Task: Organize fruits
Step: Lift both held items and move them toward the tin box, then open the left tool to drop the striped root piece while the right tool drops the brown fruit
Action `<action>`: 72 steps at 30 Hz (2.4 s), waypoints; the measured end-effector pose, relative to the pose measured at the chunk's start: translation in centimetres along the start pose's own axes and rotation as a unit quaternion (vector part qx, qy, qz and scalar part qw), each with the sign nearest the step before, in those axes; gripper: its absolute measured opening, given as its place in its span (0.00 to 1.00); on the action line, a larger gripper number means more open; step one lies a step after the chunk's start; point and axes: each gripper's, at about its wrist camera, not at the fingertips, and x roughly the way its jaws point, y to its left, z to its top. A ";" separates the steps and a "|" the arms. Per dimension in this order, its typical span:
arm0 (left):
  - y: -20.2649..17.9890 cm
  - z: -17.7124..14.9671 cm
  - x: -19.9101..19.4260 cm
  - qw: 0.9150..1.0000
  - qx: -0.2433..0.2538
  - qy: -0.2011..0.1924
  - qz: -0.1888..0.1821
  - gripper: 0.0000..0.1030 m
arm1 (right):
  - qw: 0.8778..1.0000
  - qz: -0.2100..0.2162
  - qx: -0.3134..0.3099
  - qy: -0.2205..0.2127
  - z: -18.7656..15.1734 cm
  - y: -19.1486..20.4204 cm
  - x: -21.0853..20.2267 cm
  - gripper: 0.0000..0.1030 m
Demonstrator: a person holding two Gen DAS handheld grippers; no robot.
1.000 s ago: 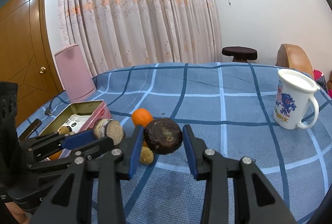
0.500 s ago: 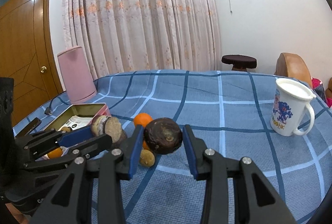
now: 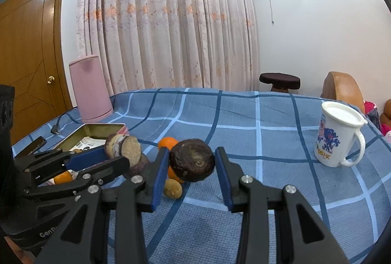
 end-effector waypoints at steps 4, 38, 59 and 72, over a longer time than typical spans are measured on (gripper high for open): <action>0.3 0.0 -0.2 1.000 -0.003 0.000 0.000 0.32 | 1.000 0.002 -0.005 -0.003 0.0 0.3 0.0 0.40; 9.5 0.1 -2.7 0.996 -0.051 -0.003 0.071 0.32 | 0.995 0.086 -0.052 0.009 3.3 9.7 3.5 0.40; 16.3 -1.5 -3.6 0.989 -0.090 0.028 0.112 0.32 | 0.984 0.139 -0.094 0.058 1.6 15.7 6.5 0.40; 17.2 -1.9 -2.7 0.988 -0.093 0.053 0.112 0.32 | 0.981 0.140 -0.105 0.089 1.0 16.9 8.3 0.40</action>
